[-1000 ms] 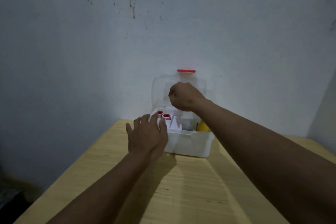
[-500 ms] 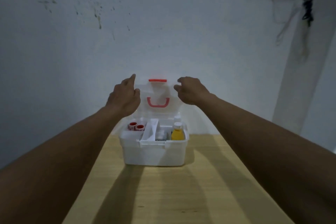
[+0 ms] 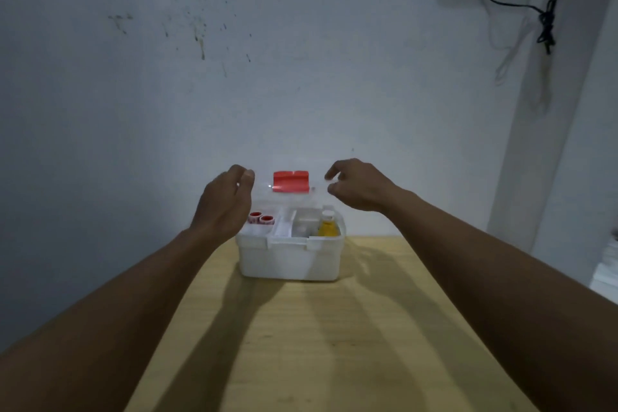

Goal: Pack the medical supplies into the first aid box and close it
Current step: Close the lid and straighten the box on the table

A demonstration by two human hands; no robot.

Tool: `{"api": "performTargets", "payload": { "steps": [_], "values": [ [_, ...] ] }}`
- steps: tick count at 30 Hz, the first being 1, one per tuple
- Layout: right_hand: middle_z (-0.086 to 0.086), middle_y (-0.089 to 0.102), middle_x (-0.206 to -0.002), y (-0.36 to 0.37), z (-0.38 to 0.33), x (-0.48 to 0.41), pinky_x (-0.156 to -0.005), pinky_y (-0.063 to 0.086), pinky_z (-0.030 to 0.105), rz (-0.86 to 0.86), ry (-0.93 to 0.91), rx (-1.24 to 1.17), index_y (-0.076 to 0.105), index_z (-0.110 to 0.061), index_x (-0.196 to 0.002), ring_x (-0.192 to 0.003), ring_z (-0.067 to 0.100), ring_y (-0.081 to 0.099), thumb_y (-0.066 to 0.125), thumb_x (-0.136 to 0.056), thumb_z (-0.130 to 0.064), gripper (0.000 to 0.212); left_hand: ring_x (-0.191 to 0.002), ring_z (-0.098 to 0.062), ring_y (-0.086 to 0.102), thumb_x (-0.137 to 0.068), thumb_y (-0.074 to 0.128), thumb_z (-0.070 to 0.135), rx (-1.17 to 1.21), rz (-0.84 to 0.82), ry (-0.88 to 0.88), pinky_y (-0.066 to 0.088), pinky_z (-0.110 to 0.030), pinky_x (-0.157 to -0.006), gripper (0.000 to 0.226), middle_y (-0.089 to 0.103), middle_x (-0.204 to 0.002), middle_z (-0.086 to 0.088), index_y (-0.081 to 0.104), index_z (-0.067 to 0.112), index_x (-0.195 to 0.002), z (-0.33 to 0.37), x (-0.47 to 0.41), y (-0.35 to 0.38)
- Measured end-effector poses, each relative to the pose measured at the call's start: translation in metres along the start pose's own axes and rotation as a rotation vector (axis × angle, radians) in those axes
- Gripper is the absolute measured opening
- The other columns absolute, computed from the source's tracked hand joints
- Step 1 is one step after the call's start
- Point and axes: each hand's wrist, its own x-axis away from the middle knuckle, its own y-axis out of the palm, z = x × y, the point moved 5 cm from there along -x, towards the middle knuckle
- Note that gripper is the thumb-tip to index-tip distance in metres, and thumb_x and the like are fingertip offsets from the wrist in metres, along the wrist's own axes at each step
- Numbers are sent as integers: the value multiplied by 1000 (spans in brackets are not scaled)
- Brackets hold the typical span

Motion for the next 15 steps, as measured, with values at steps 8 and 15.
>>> {"api": "performTargets", "payload": {
  "steps": [8, 15],
  "values": [
    [16, 66, -126, 46, -7, 28, -94, 48, 38, -58, 69, 72, 68, -5, -118, -116, 32, 59, 45, -98, -51, 55, -110, -21, 60, -95, 55, 40, -32, -105, -65, 47, -35, -94, 35, 68, -121, -4, 72, 16, -114, -10, 44, 5],
    [7, 53, -131, 73, 4, 42, -93, 49, 42, 39, 52, 124, 47, -19, -136, -120, 27, 50, 64, -73, -71, 83, -89, -9, 62, -63, 76, 68, -1, -189, -69, 51, -25, -68, 64, 64, -104, 11, 59, 28, -111, -13, 58, 21]
  ]
}}
